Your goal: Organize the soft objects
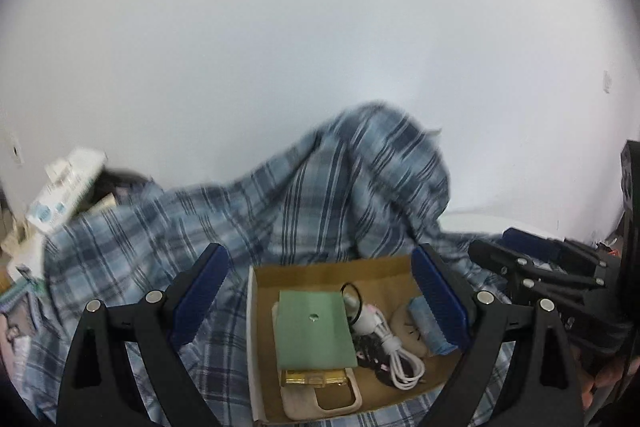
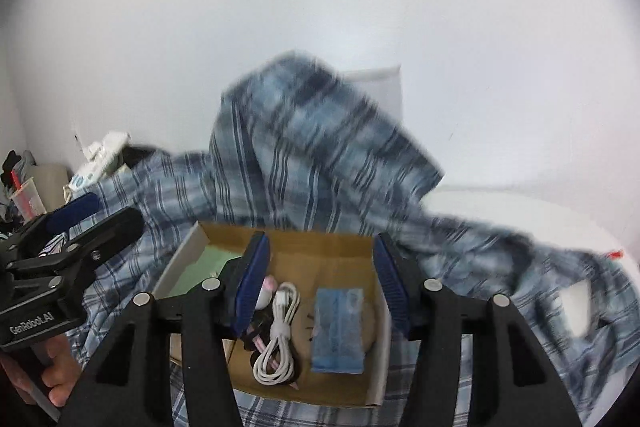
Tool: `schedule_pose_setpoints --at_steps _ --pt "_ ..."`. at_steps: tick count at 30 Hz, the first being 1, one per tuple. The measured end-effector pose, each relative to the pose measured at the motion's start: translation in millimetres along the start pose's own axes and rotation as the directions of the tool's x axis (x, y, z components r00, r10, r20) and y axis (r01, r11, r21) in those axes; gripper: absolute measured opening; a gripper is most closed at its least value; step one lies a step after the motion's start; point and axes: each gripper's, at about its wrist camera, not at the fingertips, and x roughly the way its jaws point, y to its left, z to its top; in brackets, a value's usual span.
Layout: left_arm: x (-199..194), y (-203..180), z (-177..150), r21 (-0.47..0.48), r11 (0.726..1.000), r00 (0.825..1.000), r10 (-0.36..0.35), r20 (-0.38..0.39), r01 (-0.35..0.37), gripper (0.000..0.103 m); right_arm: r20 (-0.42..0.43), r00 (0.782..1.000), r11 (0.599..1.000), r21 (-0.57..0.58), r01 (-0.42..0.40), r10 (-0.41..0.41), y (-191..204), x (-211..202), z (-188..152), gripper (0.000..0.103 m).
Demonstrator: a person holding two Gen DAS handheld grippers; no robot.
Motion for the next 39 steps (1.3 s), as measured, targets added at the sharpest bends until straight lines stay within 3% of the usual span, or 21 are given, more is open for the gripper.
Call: schedule_pose_setpoints --at_steps 3,7,9,10,12,15,17,20,25,31,36,39 --pt "-31.1 -9.3 3.6 0.066 0.997 0.996 0.042 0.073 -0.047 0.095 0.06 0.998 1.0 -0.025 0.008 -0.007 -1.2 -29.3 7.6 0.065" --pt "-70.8 -13.2 3.0 0.048 0.998 0.988 0.028 0.154 -0.036 0.095 0.127 0.992 0.998 -0.06 0.022 -0.015 1.1 -66.2 8.0 0.066" --pt "-88.6 -14.2 1.3 0.032 0.999 0.981 0.019 0.195 -0.025 0.096 0.164 0.986 0.996 -0.077 0.036 -0.023 3.7 -84.4 6.9 0.081" --pt "-101.6 -14.6 0.0 0.023 0.999 0.972 0.015 0.234 -0.021 0.103 0.184 0.983 0.996 -0.078 0.034 -0.019 4.0 -93.5 6.4 0.087" --pt "-118.6 -15.1 -2.4 0.015 1.0 0.956 0.015 0.294 -0.021 0.103 0.241 0.97 0.998 -0.066 0.022 -0.005 3.9 -113.9 3.5 0.103" --pt "-143.4 -17.6 -5.3 0.028 0.999 0.932 0.02 0.362 -0.032 0.103 0.35 0.936 0.998 -0.055 0.04 -0.018 7.2 -144.0 -3.1 0.103" --pt "-153.2 -17.7 -6.3 0.037 0.999 0.927 0.016 0.375 -0.032 0.103 0.39 0.921 0.997 -0.064 0.043 -0.015 10.7 -158.0 -5.1 0.103" --pt "-159.2 -16.6 -8.9 0.038 0.999 0.935 0.003 0.356 -0.018 0.103 0.415 0.91 0.998 -0.06 0.035 -0.007 12.1 -172.0 -7.2 0.103" --pt "-159.4 -14.5 -30.7 0.043 0.998 0.933 0.022 0.36 -0.04 0.103 0.458 0.889 0.997 -0.072 0.037 0.0 13.7 -183.2 -20.5 0.103" --pt "-160.9 -17.4 -78.2 0.087 0.994 0.922 0.034 0.385 -0.073 0.103 0.462 0.886 0.992 -0.122 0.013 0.045 13.1 -172.5 -56.0 0.103" --pt "-149.8 -13.2 -98.2 0.079 0.995 0.939 0.026 0.342 -0.056 0.103 0.441 0.897 0.993 -0.111 0.024 0.028 8.1 -153.3 -91.0 0.103" --pt "-146.2 -16.3 -111.0 0.094 0.992 0.937 0.044 0.348 -0.081 0.103 0.454 0.891 0.994 -0.092 0.058 -0.01 4.2 -144.9 -110.4 0.103"
